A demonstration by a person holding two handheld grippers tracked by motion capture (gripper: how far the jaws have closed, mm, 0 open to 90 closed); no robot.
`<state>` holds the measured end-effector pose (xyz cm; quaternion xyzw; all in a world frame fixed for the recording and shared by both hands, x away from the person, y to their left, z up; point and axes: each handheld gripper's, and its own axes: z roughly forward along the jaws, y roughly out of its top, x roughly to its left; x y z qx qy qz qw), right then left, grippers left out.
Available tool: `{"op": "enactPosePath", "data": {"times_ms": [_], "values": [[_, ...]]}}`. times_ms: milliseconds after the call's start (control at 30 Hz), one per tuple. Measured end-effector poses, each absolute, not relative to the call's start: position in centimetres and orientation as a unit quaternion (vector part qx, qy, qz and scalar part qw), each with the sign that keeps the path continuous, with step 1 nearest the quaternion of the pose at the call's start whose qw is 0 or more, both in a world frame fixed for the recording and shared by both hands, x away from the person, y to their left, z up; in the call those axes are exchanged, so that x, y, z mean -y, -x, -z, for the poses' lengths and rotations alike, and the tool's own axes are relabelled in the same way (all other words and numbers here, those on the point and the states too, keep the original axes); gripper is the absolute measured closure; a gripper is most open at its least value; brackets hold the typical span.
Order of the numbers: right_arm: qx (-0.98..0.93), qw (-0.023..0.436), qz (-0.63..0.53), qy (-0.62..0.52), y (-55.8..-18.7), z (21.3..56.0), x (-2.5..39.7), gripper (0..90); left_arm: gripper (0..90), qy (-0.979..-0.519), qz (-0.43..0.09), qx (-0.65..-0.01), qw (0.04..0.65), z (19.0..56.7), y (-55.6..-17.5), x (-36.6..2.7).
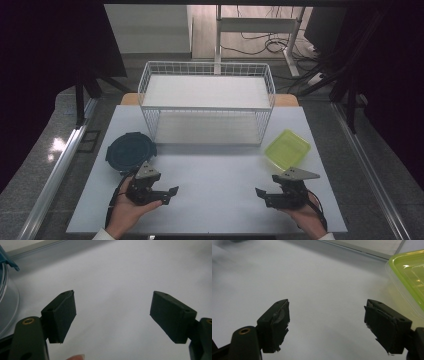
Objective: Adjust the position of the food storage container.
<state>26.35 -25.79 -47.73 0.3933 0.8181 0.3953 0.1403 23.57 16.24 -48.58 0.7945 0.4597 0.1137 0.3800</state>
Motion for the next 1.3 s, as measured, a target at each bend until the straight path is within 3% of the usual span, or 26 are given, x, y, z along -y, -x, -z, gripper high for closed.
{"op": "enactPosePath", "data": {"times_ms": [333,533,833,1300], "values": [[-0.823,0.154,-0.392,-0.382,-24.8,47.1,25.2,20.3,20.5,-0.8,-0.121,-0.437,0.392,47.5,-22.8,-15.8],[-0.821,0.153,-0.393,-0.386,-24.9,47.1,25.4,20.3,24.9,-0.8,-0.105,-0.436,0.398,46.6,-23.0,-16.1],[-0.81,0.153,-0.399,-0.401,-25.1,46.9,26.0,20.3,26.3,-0.79,-0.146,-0.439,0.403,44.1,-23.3,-17.7],[-0.812,0.156,-0.39,-0.404,-25.2,47.0,26.2,20.3,28.7,-0.803,-0.158,-0.43,0.381,41.0,-26.0,-19.4]]}}
